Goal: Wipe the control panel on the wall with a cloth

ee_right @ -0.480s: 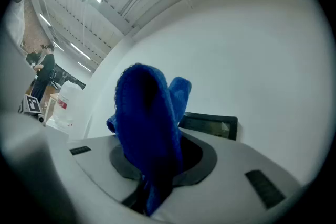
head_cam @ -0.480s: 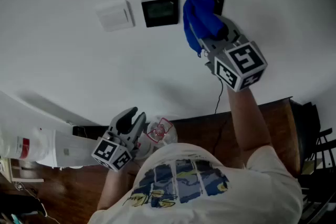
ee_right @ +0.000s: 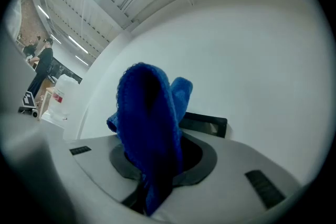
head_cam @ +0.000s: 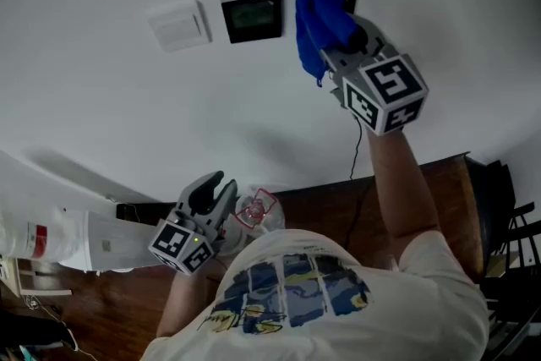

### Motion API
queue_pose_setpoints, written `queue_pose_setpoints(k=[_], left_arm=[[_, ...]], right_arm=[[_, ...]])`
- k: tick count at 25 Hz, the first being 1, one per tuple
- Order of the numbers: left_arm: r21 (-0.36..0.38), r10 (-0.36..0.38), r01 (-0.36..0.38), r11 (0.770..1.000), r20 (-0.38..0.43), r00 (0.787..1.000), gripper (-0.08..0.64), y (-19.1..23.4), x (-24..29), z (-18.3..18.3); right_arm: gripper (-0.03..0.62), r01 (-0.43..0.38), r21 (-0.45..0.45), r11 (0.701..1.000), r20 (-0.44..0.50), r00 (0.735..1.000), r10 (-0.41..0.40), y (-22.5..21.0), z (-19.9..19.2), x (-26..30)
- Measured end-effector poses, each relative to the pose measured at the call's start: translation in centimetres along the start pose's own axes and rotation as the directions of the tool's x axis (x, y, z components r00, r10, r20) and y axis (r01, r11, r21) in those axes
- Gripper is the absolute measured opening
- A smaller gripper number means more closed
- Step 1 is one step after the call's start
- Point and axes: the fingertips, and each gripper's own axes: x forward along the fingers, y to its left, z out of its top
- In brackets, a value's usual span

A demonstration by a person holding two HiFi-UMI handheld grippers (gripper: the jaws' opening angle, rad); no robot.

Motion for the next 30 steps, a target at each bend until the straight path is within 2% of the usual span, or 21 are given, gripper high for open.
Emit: queue_pose_setpoints(k=[16,25,30], left_arm=[[0.015,-0.030,0.030,0.999,-0.012,0.999,0.097,-0.6,1.4,0.4],[0.015,-0.030,0.030,0.999,-0.016,0.999,0.097,-0.8,1.3,0.2],[0.016,-0.031,0.032,0.999,-0.022,0.999,0.097,-0.9,1.3,0.0]], right_arm=[[0.091,0.101,-0.004,0.995,-0.030,0.994,-0.101,-5.1,-1.6,-3.4],[0.091,0.184,0.002,0.983,-0.072,0.980,-0.183,-8.8,-3.3,-5.3],[0.091,0.192,0.015,0.981,-0.063,0.980,-0.190,-9.7,-4.0,-5.1]])
